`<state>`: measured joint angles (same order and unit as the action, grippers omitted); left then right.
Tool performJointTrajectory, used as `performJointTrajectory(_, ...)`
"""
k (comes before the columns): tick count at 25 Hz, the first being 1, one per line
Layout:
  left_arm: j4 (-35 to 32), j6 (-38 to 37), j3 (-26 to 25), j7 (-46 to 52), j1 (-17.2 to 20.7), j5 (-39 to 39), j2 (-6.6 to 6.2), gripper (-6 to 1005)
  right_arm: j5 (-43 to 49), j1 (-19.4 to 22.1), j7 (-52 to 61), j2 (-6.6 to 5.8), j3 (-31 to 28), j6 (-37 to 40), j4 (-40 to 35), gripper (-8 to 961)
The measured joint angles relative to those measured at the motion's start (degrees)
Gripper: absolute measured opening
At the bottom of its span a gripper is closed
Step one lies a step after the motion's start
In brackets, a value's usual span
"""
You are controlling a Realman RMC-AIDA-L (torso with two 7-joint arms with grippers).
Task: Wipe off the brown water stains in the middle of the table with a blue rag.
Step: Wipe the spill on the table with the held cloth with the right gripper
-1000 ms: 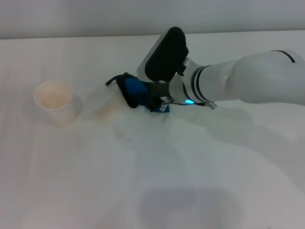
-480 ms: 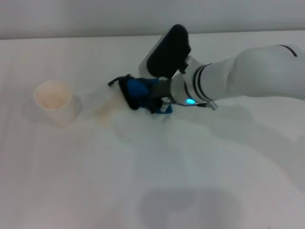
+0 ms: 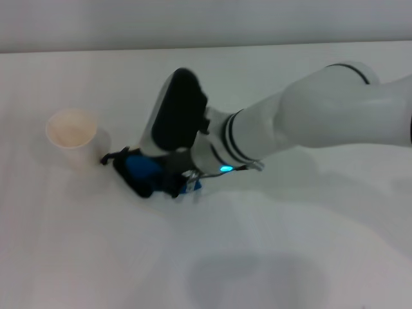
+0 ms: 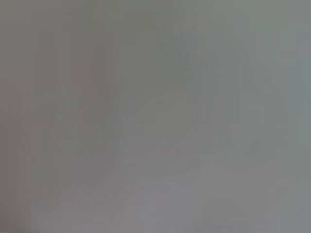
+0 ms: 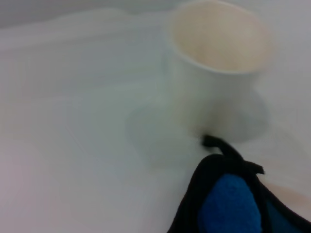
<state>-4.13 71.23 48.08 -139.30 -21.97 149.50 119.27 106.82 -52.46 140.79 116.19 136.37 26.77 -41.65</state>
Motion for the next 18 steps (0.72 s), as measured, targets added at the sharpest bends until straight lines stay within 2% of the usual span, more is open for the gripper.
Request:
performJointTrajectory(6, 0.0, 0.0, 0.0, 0.0, 0.0, 0.0, 0.0, 879, 0.1, -1.4, -0.1, 0.0, 4.6, -0.3, -2.4, 111)
performJointTrajectory(18, 0.0, 0.1, 0.0, 0.0, 0.0, 0.0, 0.0, 879, 0.2, -1.5, -0.2, 0.08, 5.0, -8.6, 1.9, 111)
